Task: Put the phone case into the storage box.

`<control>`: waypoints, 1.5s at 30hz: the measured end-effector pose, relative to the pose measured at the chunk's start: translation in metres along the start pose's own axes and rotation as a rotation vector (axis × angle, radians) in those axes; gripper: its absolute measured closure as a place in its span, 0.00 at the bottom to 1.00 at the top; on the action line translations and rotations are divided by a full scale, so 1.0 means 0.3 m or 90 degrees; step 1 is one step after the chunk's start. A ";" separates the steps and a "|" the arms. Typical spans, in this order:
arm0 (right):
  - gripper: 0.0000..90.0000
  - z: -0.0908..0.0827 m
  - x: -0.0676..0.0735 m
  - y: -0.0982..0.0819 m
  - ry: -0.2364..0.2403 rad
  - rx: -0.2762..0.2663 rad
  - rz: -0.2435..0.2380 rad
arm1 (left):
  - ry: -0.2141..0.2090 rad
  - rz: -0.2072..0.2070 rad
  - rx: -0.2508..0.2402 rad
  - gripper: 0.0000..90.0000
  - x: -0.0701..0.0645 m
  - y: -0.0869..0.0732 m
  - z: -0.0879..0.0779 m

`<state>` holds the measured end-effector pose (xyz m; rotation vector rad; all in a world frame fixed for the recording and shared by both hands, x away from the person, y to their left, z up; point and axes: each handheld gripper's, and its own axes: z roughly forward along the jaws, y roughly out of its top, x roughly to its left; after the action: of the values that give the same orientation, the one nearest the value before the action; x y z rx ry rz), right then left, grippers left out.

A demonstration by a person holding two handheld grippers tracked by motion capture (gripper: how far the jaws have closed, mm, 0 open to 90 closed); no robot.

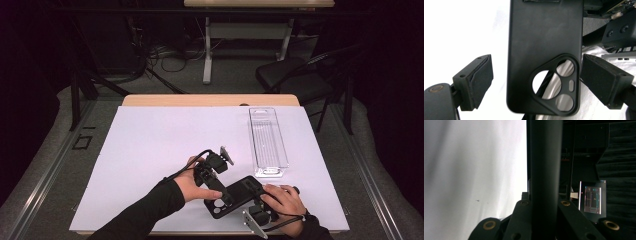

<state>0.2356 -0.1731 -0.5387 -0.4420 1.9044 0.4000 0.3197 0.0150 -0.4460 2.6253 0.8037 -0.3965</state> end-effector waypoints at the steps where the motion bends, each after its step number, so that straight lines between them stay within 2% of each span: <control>1: 0.98 0.000 -0.001 0.000 0.000 0.001 -0.001 | 0.001 0.000 0.000 0.14 0.003 -0.004 -0.004; 10: 0.98 -0.003 -0.002 0.002 -0.003 -0.002 -0.003 | 0.006 -0.019 -0.021 0.15 0.043 -0.040 -0.032; 24: 0.98 -0.006 -0.010 0.003 0.003 -0.005 0.012 | 0.032 -0.045 -0.057 0.17 0.107 -0.088 -0.071; 38: 0.98 -0.004 -0.015 0.004 0.010 -0.010 0.017 | 0.054 -0.036 -0.075 0.18 0.132 -0.113 -0.080; 45: 0.98 -0.003 -0.024 0.005 0.024 -0.014 0.031 | 0.070 -0.037 -0.102 0.19 0.145 -0.128 -0.103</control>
<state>0.2366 -0.1715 -0.5317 -0.4207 1.9519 0.4488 0.3370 0.0783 -0.4443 2.4969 0.9100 -0.1947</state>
